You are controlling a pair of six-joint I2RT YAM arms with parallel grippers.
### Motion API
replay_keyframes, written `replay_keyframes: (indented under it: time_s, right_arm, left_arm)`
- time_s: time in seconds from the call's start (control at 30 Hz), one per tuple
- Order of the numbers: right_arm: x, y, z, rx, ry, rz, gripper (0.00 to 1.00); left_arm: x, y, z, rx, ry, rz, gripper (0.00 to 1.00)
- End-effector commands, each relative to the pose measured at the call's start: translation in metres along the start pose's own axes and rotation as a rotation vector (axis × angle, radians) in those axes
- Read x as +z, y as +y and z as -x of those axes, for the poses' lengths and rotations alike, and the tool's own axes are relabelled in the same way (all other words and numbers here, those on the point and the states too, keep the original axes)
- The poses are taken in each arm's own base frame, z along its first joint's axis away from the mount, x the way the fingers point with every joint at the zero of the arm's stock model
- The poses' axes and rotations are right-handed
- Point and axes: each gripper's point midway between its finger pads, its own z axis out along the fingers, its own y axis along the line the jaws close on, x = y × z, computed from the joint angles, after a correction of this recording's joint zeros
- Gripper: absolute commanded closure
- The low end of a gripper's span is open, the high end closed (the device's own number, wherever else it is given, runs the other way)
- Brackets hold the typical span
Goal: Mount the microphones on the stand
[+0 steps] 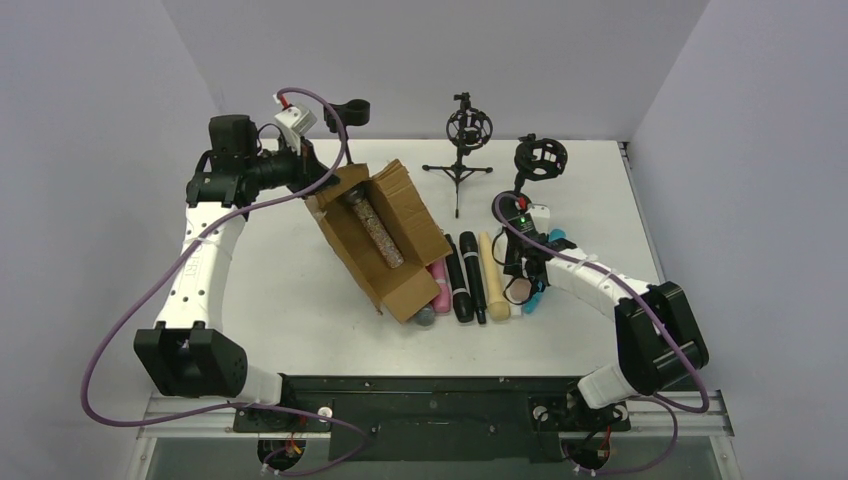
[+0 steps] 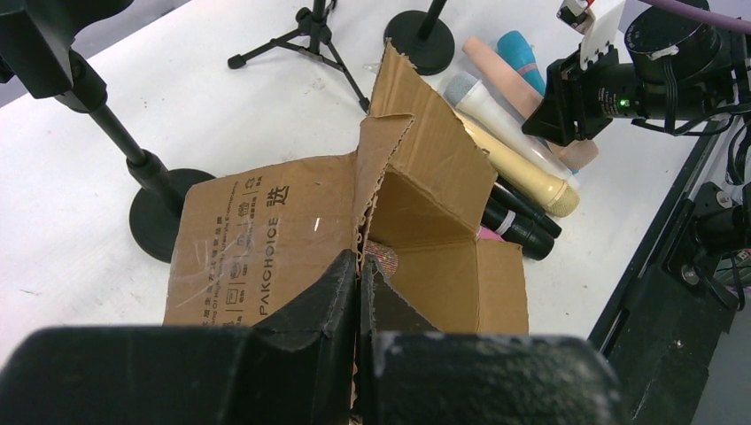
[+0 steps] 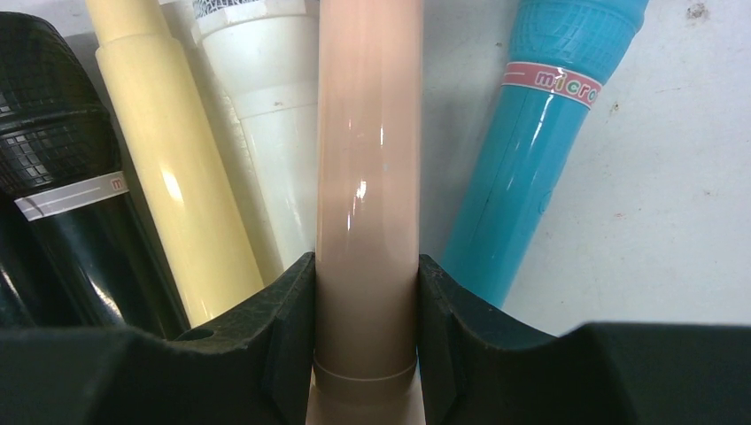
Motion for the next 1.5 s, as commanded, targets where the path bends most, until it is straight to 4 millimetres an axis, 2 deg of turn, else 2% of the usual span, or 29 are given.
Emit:
replay_keyframes:
  time_s: [0.0,0.27,0.4,0.7,0.87,1.07,1.27,1.47]
  right_arm:
    - [0.002,0.002,0.005,0.024,-0.002,0.004,0.86]
    - [0.01,0.0,-0.01,-0.011,0.083,-0.015,0.59]
    - [0.009,-0.003,-0.014,-0.023,0.107,-0.026,0.52]
    - [0.001,-0.002,-0.013,-0.019,0.103,0.004,0.46]
    - [-0.013,0.003,0.0,-0.003,0.067,0.041,0.44]
    - [-0.029,-0.013,0.013,0.005,0.028,-0.003,0.46]
    - [-0.026,-0.027,0.002,0.001,0.046,-0.053,0.47]
    - [-0.017,-0.032,-0.01,0.009,0.073,-0.062,0.49]
  left_arm:
    - [0.0,-0.005,0.011,0.041,-0.046,-0.046,1.0]
    - [-0.001,-0.008,-0.002,0.061,0.008,-0.066,1.0]
    - [-0.001,-0.007,-0.002,0.058,0.003,-0.065,1.0]
    - [-0.001,-0.007,0.001,0.067,-0.007,-0.057,1.0]
    - [-0.001,-0.005,0.0,0.067,-0.005,-0.05,1.0]
    - [-0.001,-0.005,-0.002,0.066,-0.003,-0.049,1.0]
    - [-0.001,-0.005,-0.001,0.066,-0.007,-0.045,1.0]
    - [-0.001,-0.004,-0.001,0.069,-0.007,-0.038,1.0]
